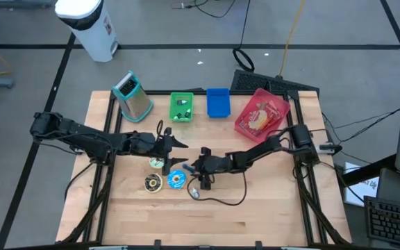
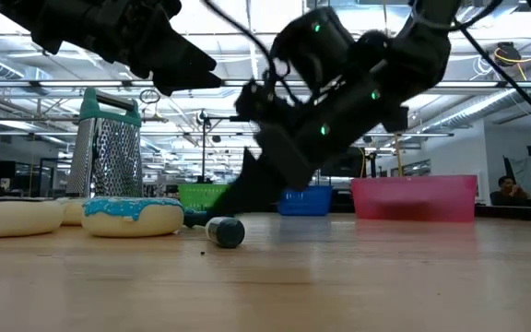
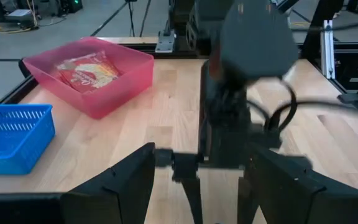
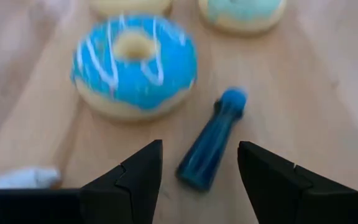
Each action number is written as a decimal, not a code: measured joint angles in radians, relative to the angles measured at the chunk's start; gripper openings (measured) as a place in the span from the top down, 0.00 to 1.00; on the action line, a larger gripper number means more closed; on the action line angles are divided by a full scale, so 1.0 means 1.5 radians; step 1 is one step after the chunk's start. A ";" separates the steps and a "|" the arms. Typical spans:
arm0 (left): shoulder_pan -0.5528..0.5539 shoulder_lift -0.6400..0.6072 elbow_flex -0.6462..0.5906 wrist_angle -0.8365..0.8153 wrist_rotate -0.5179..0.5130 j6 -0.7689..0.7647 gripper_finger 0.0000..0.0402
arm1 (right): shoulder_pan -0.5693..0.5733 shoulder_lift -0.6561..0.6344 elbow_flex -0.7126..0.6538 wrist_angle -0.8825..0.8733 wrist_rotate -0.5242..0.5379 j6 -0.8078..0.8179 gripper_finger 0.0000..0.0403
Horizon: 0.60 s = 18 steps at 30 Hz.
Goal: Pick & Place Food Item
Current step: Put the blue food coloring bottle into the green bin
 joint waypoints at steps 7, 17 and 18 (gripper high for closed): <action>0.000 0.000 0.000 -0.001 0.000 0.000 0.39 | 0.000 0.023 0.002 -0.014 0.015 0.022 0.53; 0.000 0.000 -0.001 -0.001 0.000 -0.001 0.39 | 0.000 0.024 0.001 -0.019 0.014 -0.009 0.81; 0.000 0.000 -0.001 -0.001 0.000 -0.001 0.39 | 0.000 0.024 0.001 -0.016 0.014 -0.015 0.83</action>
